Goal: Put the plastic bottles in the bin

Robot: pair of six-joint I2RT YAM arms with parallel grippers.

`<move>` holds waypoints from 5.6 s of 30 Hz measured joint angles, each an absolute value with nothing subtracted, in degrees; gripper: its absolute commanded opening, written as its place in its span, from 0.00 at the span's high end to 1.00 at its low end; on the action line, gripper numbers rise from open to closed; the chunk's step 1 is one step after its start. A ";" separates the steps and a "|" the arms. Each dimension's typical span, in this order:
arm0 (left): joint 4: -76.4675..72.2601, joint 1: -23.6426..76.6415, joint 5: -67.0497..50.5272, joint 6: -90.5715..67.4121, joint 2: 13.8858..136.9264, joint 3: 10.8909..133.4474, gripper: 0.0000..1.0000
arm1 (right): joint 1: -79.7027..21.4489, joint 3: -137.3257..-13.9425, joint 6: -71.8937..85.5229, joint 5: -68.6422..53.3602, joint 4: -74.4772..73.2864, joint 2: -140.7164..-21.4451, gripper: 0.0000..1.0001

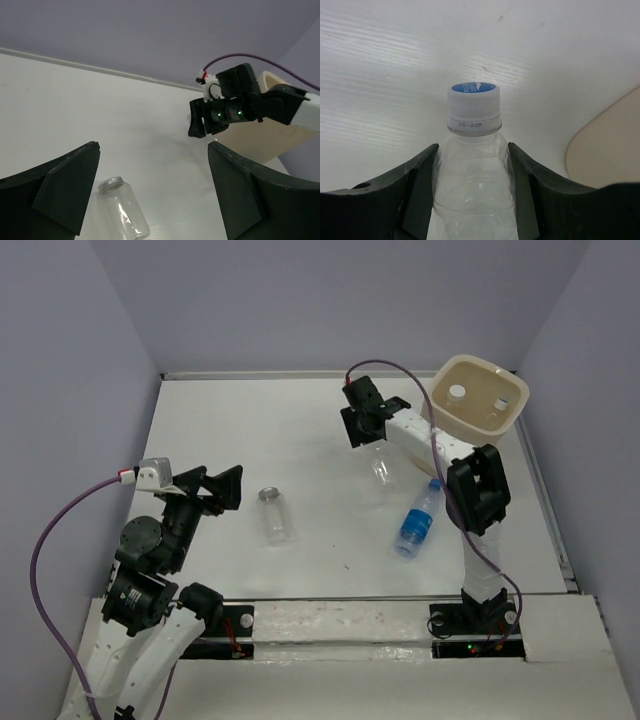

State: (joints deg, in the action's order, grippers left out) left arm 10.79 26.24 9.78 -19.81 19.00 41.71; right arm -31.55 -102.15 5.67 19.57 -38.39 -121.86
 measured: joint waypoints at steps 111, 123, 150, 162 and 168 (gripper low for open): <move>9.74 26.94 7.99 -19.57 16.75 41.65 0.01 | -21.74 -36.91 42.61 18.37 -25.12 -60.03 0.00; 9.74 26.94 8.01 -19.55 16.75 41.65 0.01 | -21.74 -34.28 44.47 18.48 -16.16 -71.83 0.24; 9.69 25.87 7.70 -19.53 17.39 41.63 0.01 | -42.83 -62.24 25.80 31.14 -14.31 -57.69 0.53; 9.85 26.59 7.88 -19.46 15.68 41.60 0.01 | -18.98 -76.93 -10.28 48.77 15.55 -71.20 0.54; 10.02 28.25 8.05 -19.35 14.98 41.60 0.01 | -11.11 -72.44 -21.63 48.53 30.06 -79.70 0.54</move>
